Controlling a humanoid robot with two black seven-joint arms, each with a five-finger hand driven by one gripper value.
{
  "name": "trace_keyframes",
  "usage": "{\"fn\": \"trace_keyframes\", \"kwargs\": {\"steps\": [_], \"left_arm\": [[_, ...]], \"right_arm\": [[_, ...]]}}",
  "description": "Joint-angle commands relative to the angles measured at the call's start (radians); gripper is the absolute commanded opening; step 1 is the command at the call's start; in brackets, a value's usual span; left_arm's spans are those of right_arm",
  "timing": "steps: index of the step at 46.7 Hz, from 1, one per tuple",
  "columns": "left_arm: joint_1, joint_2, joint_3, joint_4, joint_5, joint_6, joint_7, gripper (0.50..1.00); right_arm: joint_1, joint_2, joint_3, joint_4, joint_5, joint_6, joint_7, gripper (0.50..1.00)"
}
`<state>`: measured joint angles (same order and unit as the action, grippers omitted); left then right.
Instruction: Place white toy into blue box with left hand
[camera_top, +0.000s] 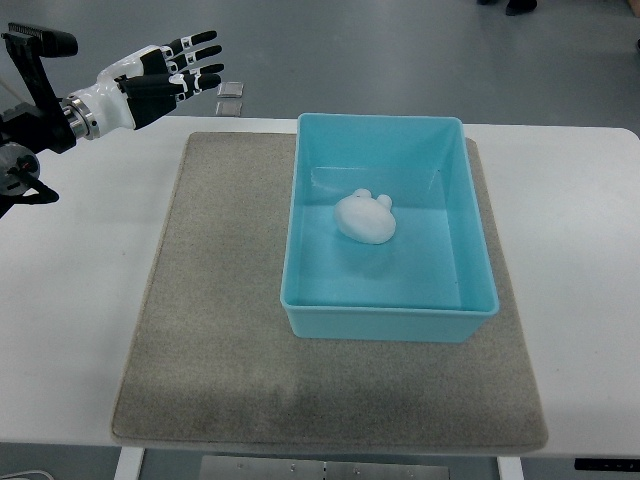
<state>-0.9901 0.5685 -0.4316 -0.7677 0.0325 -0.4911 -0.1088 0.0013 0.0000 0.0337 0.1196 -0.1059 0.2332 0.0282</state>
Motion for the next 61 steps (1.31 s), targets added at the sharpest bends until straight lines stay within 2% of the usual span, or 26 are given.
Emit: {"fn": "trace_keyframes", "kwargs": {"steps": [1, 18, 35, 61], "left_arm": [[0.002, -0.010, -0.001, 0.036, -0.068, -0.020, 0.017, 0.996], [0.047, -0.022, -0.004, 0.064, -0.198, -0.067, 0.024, 0.996], [0.071, -0.038, -0.007, 0.087, -0.434, -0.083, 0.159, 0.996], [0.085, -0.055, -0.010, 0.085, -0.430, -0.087, 0.156, 0.996]], "right_arm": [[0.000, 0.000, 0.000, 0.000, 0.000, 0.000, -0.001, 0.936], [0.000, 0.000, -0.001, 0.000, 0.000, 0.000, -0.001, 0.936], [0.000, 0.000, 0.000, 0.000, 0.000, 0.000, 0.001, 0.936], [0.000, 0.000, 0.000, 0.000, 0.000, 0.000, -0.001, 0.936]]}}
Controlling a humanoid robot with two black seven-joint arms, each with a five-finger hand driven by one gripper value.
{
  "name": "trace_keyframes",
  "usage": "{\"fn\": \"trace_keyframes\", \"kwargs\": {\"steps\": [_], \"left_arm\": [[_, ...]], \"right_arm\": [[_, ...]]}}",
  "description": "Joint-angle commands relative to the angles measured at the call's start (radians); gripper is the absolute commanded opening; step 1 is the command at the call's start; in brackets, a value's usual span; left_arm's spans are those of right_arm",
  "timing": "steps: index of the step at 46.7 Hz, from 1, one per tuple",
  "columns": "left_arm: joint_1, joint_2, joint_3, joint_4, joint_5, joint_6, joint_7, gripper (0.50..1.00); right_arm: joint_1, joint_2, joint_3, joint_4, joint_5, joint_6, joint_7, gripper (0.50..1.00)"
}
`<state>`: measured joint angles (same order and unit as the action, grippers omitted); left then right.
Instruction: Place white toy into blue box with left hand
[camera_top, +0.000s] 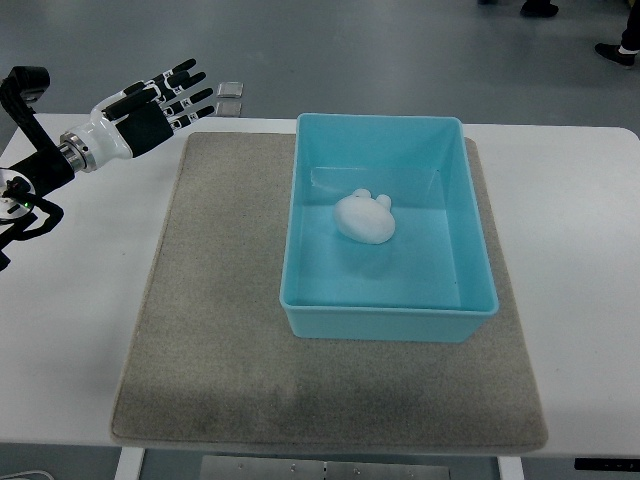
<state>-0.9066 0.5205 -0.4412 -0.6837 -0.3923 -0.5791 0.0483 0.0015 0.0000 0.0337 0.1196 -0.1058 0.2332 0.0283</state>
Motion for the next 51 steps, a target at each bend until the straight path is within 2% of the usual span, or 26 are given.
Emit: {"fn": "trace_keyframes", "kwargs": {"steps": [1, 51], "left_arm": [[0.002, -0.007, -0.002, 0.001, -0.005, 0.001, -0.001, 0.996], [0.015, 0.001, -0.048, 0.003, 0.004, -0.001, -0.004, 0.996]], "right_arm": [[0.000, 0.000, 0.000, 0.000, 0.000, 0.000, -0.001, 0.936], [0.000, 0.000, -0.001, 0.012, -0.009, 0.014, -0.001, 0.936]]}}
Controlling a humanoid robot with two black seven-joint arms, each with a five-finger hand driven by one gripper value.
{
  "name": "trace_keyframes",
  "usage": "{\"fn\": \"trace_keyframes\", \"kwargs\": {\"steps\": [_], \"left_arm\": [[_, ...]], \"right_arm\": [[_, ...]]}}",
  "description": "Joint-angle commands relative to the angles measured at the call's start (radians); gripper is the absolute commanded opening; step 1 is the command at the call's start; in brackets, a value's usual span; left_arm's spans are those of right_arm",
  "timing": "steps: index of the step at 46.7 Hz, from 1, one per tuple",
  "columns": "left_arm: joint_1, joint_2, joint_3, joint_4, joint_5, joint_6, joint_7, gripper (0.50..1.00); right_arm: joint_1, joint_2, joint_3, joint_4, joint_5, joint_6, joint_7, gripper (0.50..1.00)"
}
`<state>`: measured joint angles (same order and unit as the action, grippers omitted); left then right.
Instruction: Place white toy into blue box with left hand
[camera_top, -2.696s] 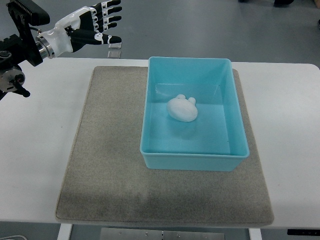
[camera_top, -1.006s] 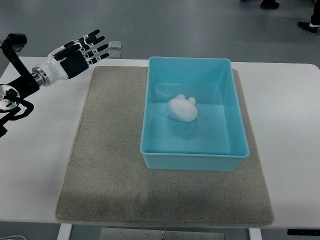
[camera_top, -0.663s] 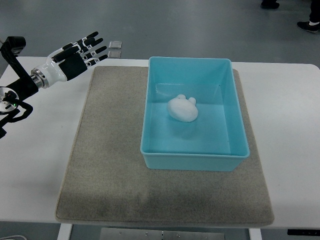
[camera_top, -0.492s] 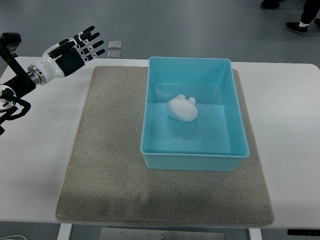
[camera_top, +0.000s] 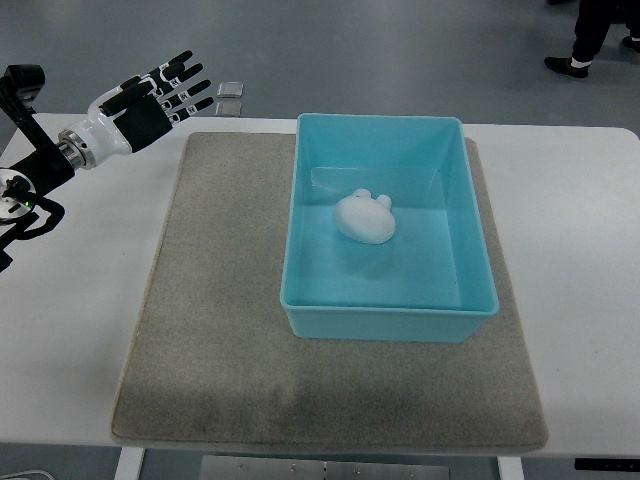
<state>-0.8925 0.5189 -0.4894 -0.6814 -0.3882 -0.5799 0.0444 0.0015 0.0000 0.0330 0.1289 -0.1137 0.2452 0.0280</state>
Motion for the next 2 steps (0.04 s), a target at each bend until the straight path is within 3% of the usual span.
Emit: {"fn": "trace_keyframes", "kwargs": {"steps": [1, 2], "left_arm": [[0.001, 0.003, 0.000, 0.000, 0.000, 0.000, 0.000, 0.996], [0.001, 0.003, 0.000, 0.002, 0.000, 0.000, 0.000, 0.996]], "right_arm": [[0.000, 0.000, -0.001, 0.003, 0.000, 0.003, 0.000, 0.936], [0.000, 0.000, 0.001, 0.003, 0.002, 0.003, 0.000, 0.936]]}}
